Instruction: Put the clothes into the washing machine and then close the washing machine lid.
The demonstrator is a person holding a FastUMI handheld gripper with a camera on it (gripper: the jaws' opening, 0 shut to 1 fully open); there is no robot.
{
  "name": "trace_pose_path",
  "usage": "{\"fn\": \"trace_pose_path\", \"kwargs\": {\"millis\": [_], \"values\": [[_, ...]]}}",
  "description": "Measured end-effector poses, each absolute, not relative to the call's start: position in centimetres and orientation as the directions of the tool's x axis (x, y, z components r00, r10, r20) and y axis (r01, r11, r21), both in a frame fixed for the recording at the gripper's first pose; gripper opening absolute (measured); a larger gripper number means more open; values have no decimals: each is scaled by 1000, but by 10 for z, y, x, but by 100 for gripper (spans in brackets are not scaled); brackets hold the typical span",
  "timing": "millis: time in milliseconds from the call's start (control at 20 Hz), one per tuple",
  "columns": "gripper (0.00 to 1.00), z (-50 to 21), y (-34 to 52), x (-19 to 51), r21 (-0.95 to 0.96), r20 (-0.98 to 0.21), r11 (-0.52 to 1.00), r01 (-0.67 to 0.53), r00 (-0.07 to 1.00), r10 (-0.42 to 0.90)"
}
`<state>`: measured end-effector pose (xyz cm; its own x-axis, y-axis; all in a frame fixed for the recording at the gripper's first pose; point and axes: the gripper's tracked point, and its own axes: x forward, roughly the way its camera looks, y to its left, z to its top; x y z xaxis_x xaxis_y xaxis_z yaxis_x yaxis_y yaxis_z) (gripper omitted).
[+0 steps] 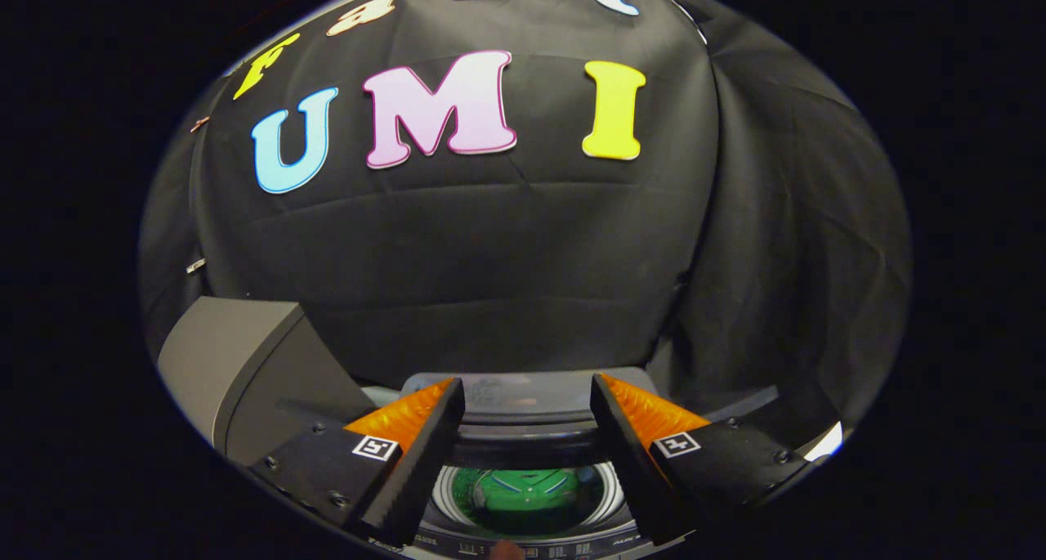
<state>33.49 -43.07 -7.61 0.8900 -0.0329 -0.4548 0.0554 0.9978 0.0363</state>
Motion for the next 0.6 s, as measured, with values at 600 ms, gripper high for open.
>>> {"fn": "trace_pose_path", "kwargs": {"millis": [600], "values": [[100,-172,-442,285,22,-611,993,119,788,-81]]}}
